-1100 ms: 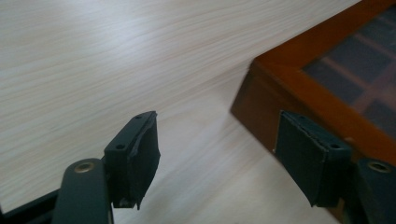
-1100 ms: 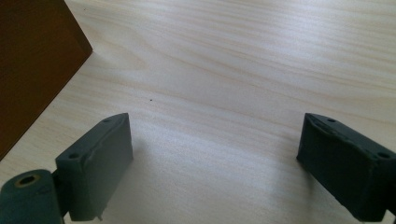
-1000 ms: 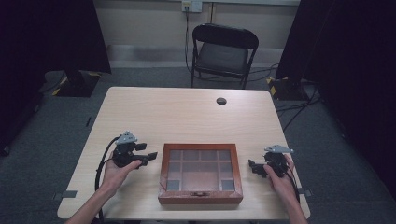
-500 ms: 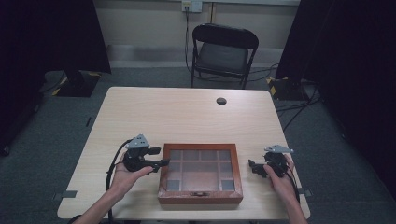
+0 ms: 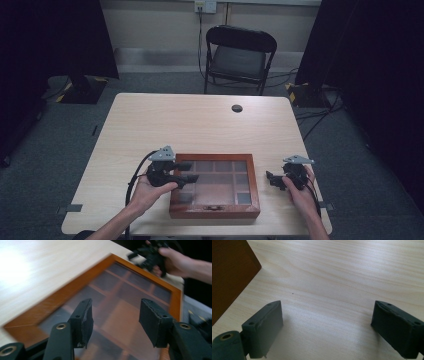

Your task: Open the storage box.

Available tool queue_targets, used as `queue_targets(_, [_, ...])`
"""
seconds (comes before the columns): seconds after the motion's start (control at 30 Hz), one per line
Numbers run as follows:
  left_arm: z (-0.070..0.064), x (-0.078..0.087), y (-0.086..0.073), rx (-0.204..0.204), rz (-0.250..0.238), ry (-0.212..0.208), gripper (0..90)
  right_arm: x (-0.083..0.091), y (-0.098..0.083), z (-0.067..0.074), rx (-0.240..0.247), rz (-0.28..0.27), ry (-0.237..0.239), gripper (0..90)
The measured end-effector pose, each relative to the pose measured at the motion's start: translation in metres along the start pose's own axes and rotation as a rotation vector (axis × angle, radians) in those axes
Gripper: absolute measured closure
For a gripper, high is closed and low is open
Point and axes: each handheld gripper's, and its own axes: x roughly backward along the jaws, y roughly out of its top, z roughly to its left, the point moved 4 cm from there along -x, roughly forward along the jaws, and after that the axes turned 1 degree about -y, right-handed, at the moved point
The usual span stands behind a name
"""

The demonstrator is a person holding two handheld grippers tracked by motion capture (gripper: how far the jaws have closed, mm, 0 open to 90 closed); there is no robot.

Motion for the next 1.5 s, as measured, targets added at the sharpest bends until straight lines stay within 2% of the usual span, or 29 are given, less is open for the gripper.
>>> queue_targets(0.1, [-0.005,-0.003,0.001,0.004,0.01,-0.023,46.9,0.0,0.0,0.0,0.0,0.0,0.0,9.2])
queue_targets(0.17, [-0.012,-0.007,0.001,-0.013,0.017,-0.034,47.8,0.0,0.0,0.0,0.0,0.0,0.0,9.2])
queue_targets(0.3, [-0.026,-0.018,-0.001,-0.053,0.055,-0.091,50.7,0.0,0.0,0.0,0.0,0.0,0.0,9.2])
queue_targets(0.37, [-0.03,-0.021,-0.002,-0.063,0.056,-0.095,53.4,0.0,0.0,0.0,0.0,0.0,0.0,9.2])
queue_targets(0.47, [-0.038,-0.027,-0.003,-0.081,0.06,-0.144,56.6,0.0,0.0,0.0,-0.001,0.0,0.0,9.2])
queue_targets(0.5, [-0.045,-0.029,-0.004,-0.11,0.066,-0.181,61.2,0.0,0.0,0.0,0.0,0.0,0.0,9.2])
queue_targets(0.53, [-0.045,-0.029,-0.004,-0.11,0.066,-0.181,63.1,0.0,0.0,0.0,0.0,0.0,0.0,9.2])
queue_targets(0.63, [-0.054,-0.033,-0.007,-0.13,0.085,-0.231,66.3,0.0,0.0,0.0,0.0,0.0,0.0,9.2])
queue_targets(0.73, [-0.059,-0.038,-0.011,-0.139,0.112,-0.256,69.9,0.0,0.0,0.0,-0.001,0.0,0.0,9.2])
queue_targets(0.83, [-0.061,-0.044,-0.015,-0.15,0.147,-0.262,75.1,0.0,0.0,0.0,0.0,0.0,0.0,9.2])
queue_targets(1.03, [-0.063,-0.049,-0.019,-0.173,0.181,-0.258,78.1,0.0,0.0,0.0,-0.001,0.0,0.0,9.2])
queue_targets(1.27, [-0.063,-0.05,-0.02,-0.193,0.169,-0.269,80.9,0.0,0.0,0.0,0.0,0.0,0.0,9.2])
queue_targets(1.43, [-0.061,-0.051,-0.019,-0.173,0.177,-0.298,82.3,0.0,0.0,0.0,0.0,0.0,0.0,9.2])
queue_targets(1.5, [-0.061,-0.051,-0.018,-0.184,0.194,-0.3,82.5,0.0,0.0,0.0,-0.001,0.001,-0.001,9.2])
